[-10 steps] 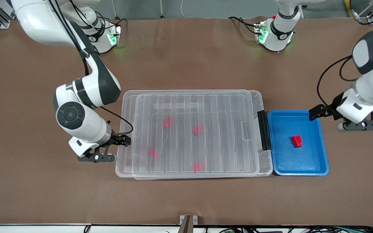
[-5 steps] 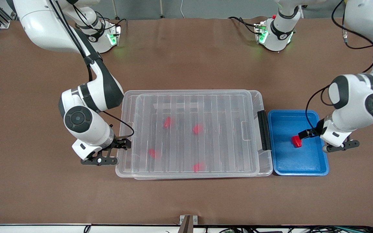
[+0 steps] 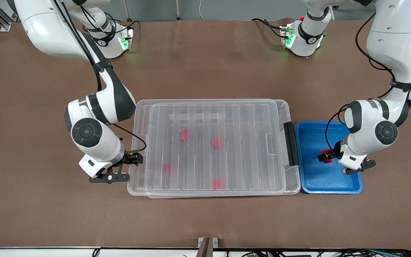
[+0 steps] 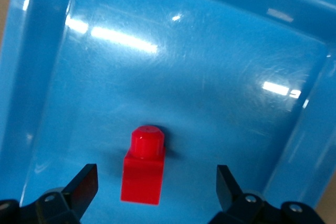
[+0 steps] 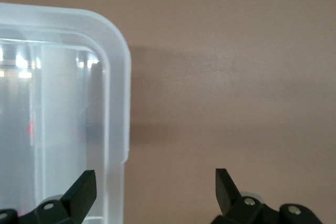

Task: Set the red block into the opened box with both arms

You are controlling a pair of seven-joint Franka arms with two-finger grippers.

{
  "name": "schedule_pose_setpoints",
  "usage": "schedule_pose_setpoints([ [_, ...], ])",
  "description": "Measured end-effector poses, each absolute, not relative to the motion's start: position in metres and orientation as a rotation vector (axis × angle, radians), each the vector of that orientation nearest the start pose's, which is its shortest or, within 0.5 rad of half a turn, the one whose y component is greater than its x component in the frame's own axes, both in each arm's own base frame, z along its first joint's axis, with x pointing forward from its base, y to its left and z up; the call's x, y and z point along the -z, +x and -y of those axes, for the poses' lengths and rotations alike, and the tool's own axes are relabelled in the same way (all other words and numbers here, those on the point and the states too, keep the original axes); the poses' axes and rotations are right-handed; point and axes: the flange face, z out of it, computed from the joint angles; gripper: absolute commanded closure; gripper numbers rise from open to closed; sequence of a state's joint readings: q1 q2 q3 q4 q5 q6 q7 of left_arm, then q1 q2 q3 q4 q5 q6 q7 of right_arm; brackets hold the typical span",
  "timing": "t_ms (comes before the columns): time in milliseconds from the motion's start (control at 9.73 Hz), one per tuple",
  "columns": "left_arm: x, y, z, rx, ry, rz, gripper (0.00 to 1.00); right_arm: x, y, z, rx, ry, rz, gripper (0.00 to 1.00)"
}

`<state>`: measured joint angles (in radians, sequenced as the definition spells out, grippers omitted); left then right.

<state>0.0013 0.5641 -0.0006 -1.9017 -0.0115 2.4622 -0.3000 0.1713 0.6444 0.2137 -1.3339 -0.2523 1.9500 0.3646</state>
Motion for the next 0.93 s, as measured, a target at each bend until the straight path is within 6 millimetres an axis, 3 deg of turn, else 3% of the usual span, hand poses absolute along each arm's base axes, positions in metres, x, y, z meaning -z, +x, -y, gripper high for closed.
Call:
schedule_pose_setpoints([
  [103, -0.190, 0.624, -0.005, -0.012, -3.105, 0.494, 0.05, -0.357, 0.693, -0.220, 0.040, -3.245, 0.133, 0.00],
  [206, -0.180, 0.619, -0.007, -0.026, -3.100, 0.499, 0.34, -0.357, 0.694, -0.216, 0.043, -3.252, 0.160, 0.00],
  [308, -0.176, 0.617, -0.007, -0.032, -3.099, 0.501, 0.73, -0.357, 0.695, -0.211, 0.045, -3.264, 0.199, 0.00],
  [411, -0.176, 0.617, -0.007, -0.031, -3.098, 0.509, 0.99, -0.356, 0.698, -0.202, 0.039, -3.267, 0.242, 0.00],
  [822, -0.187, 0.624, -0.005, 0.011, -3.102, 0.514, 1.00, -0.356, 0.712, -0.141, 0.000, -3.262, 0.417, 0.00],
  [925, -0.202, 0.630, -0.004, 0.052, -3.106, 0.512, 1.00, -0.356, 0.715, -0.125, -0.012, -3.260, 0.464, 0.00],
])
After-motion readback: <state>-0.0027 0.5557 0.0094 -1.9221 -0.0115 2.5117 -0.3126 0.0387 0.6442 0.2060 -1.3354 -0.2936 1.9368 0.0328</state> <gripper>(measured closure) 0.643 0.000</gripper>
